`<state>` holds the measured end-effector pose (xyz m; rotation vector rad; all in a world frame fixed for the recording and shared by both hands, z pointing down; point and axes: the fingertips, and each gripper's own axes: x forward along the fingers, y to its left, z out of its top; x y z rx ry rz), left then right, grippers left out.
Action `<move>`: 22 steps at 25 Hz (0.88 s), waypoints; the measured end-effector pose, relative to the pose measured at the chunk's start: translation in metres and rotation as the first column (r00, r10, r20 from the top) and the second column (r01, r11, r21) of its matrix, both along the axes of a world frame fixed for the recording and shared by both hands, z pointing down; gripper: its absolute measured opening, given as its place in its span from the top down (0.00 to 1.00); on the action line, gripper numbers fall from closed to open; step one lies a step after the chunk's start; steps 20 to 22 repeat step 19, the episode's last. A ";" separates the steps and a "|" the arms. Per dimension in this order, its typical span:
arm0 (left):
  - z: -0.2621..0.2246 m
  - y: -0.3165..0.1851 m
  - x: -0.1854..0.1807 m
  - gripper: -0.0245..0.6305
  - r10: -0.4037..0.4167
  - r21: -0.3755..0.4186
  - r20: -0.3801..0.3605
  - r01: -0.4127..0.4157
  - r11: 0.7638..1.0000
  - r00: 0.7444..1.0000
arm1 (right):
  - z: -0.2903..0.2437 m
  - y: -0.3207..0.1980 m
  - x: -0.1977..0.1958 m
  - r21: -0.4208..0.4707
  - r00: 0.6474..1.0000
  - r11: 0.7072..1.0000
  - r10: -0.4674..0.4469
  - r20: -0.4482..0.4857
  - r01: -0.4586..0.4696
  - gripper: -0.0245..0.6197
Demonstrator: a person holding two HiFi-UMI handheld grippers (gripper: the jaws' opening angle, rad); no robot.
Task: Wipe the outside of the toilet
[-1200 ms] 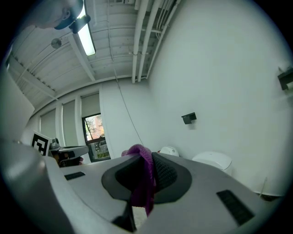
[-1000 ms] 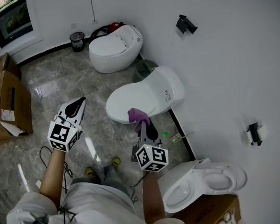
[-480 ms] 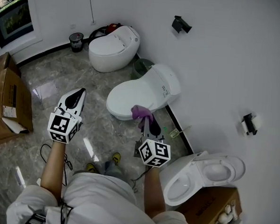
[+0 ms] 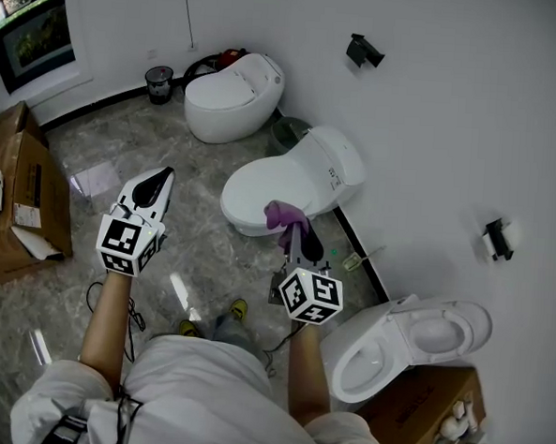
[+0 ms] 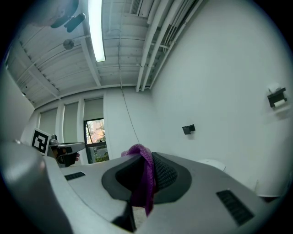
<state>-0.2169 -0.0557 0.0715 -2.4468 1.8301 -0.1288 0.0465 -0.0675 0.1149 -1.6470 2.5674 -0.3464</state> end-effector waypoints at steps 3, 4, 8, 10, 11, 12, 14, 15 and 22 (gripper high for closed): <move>-0.002 0.005 -0.005 0.94 0.002 0.000 0.007 -0.002 1.000 1.000 | 0.000 0.005 -0.005 -0.002 1.000 1.000 0.003 0.006 -0.003 0.88; -0.002 0.006 -0.006 0.94 0.005 0.000 0.009 -0.005 1.000 1.000 | 0.000 0.007 -0.006 -0.002 1.000 1.000 0.003 0.005 -0.003 0.88; -0.005 0.011 -0.012 0.94 0.012 0.005 0.009 -0.012 1.000 1.000 | -0.003 0.012 -0.013 0.003 1.000 1.000 0.007 -0.003 -0.007 0.88; -0.005 0.012 -0.013 0.94 0.015 0.008 0.010 -0.015 1.000 1.000 | -0.005 0.012 -0.014 0.005 1.000 1.000 0.011 -0.001 -0.011 0.88; -0.005 0.013 -0.013 0.94 0.017 0.008 0.011 -0.017 1.000 1.000 | -0.005 0.012 -0.014 0.006 1.000 1.000 0.012 -0.001 -0.012 0.88; -0.005 0.013 -0.013 0.94 0.019 0.008 0.011 -0.019 1.000 1.000 | -0.006 0.012 -0.013 0.006 1.000 1.000 0.014 0.000 -0.014 0.88; -0.005 0.014 -0.013 0.94 0.019 0.008 0.008 -0.020 1.000 1.000 | -0.006 0.013 -0.014 0.007 1.000 1.000 0.016 0.000 -0.016 0.88; -0.006 0.015 -0.014 0.94 0.020 0.010 0.008 -0.020 1.000 1.000 | -0.006 0.013 -0.015 0.007 1.000 1.000 0.017 0.000 -0.017 0.88; -0.009 0.018 -0.017 0.94 0.022 0.017 0.007 -0.022 1.000 1.000 | -0.007 0.015 -0.019 0.007 1.000 1.000 0.021 0.007 -0.021 0.88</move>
